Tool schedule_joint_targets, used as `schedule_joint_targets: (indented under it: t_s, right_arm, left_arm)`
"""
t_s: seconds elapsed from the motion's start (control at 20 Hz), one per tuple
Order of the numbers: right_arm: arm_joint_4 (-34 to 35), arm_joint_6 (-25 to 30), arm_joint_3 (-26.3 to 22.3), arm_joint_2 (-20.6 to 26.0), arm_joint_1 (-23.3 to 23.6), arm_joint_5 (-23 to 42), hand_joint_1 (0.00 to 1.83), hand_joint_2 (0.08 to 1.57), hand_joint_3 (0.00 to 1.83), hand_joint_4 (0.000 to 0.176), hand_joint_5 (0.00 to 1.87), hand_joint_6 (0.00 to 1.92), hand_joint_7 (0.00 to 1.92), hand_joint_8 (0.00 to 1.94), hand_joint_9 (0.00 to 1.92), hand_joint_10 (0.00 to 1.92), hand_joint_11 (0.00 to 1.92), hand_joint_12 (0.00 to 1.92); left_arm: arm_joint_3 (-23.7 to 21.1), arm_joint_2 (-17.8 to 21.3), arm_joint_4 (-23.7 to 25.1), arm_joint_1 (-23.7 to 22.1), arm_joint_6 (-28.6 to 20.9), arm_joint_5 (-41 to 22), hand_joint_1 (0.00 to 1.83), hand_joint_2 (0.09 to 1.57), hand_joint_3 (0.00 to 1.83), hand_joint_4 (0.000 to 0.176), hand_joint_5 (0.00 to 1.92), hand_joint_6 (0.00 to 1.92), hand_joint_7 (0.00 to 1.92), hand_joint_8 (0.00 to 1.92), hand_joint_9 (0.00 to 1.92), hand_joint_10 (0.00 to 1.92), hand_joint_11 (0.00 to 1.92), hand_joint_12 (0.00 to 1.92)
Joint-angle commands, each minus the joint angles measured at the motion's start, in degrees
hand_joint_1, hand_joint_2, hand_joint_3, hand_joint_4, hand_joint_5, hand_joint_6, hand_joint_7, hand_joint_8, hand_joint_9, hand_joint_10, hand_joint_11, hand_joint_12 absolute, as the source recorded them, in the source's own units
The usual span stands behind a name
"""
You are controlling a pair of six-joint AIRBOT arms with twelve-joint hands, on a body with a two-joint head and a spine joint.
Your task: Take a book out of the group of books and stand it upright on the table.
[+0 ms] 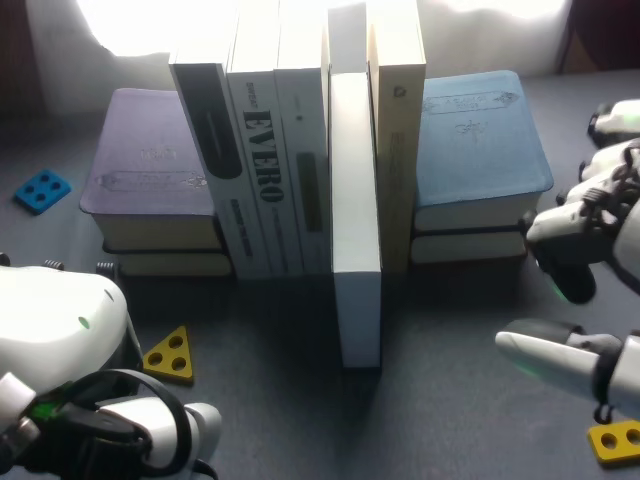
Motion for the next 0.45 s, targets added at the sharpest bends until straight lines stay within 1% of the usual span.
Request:
schedule_joint_targets:
  t_s: [0.0, 0.05, 0.1, 0.15, 0.25, 0.35, 0.4]
  right_arm:
    - [0.92, -1.84, 0.15, -0.28, 1.45, 1.02, 0.05, 1.24, 0.0, 0.0, 0.96, 1.21, 1.07, 1.5, 0.94, 1.92, 0.58, 1.92]
    - [4.6, -4.3, 0.62, -1.01, 2.96, -1.54, 0.01, 1.26, 0.01, 0.0, 1.06, 1.65, 1.17, 1.78, 1.15, 1.92, 0.9, 1.92]
    - [6.54, -5.64, 0.93, -1.45, 3.64, -2.67, 0.0, 1.27, 0.01, 0.0, 1.11, 1.84, 1.23, 1.89, 1.27, 1.92, 1.06, 1.92]
    - [7.74, -7.07, 1.08, -1.96, 4.26, -2.83, 0.0, 1.27, 0.01, 0.0, 1.12, 1.88, 1.24, 1.92, 1.3, 1.92, 1.1, 1.92]
    - [7.85, -7.37, 1.06, -2.2, 4.62, -2.65, 0.01, 1.29, 0.01, 0.0, 1.13, 1.92, 1.27, 1.94, 1.32, 1.92, 1.15, 1.92]
    - [7.85, -7.38, 1.06, -2.34, 4.7, -2.41, 0.0, 1.28, 0.0, 0.0, 1.15, 1.88, 1.29, 1.94, 1.32, 1.92, 1.17, 1.92]
    - [7.86, -7.38, 1.06, -2.43, 4.77, -2.37, 0.0, 1.27, 0.0, 0.039, 1.19, 1.86, 1.29, 1.94, 1.32, 1.92, 1.18, 1.92]
  left_arm:
    - [-0.05, 0.0, 4.42, -0.28, 0.01, 0.33, 0.18, 1.37, 0.0, 0.0, 0.73, 1.73, 0.87, 1.8, 0.73, 1.92, 0.58, 1.92]
    - [-0.05, 0.0, 4.42, -0.28, 0.02, 0.33, 0.25, 1.36, 0.0, 0.0, 0.84, 1.83, 0.92, 1.9, 0.82, 1.92, 0.7, 1.92]
    - [-0.05, 0.0, 4.42, -0.28, 0.02, 0.33, 0.25, 1.38, 0.0, 0.0, 0.91, 1.9, 0.96, 1.92, 0.87, 1.92, 0.77, 1.92]
    - [-0.05, 0.0, 4.42, -0.28, 0.03, 0.33, 0.25, 1.38, 0.0, 0.0, 0.93, 1.92, 0.97, 1.92, 0.88, 1.92, 0.79, 1.92]
    - [-0.06, 0.0, 4.42, -0.28, 0.03, 0.33, 0.24, 1.4, 0.01, 0.0, 0.96, 1.92, 1.01, 1.92, 0.93, 1.92, 0.87, 1.92]
    - [-0.07, 0.0, 4.42, -0.28, 0.03, 0.33, 0.24, 1.41, 0.01, 0.0, 0.97, 1.92, 1.0, 1.92, 0.93, 1.92, 0.9, 1.92]
    - [-0.07, 0.0, 4.42, -0.28, 0.03, 0.33, 0.26, 1.41, 0.01, 0.0, 0.96, 1.92, 0.99, 1.92, 0.92, 1.92, 0.88, 1.92]
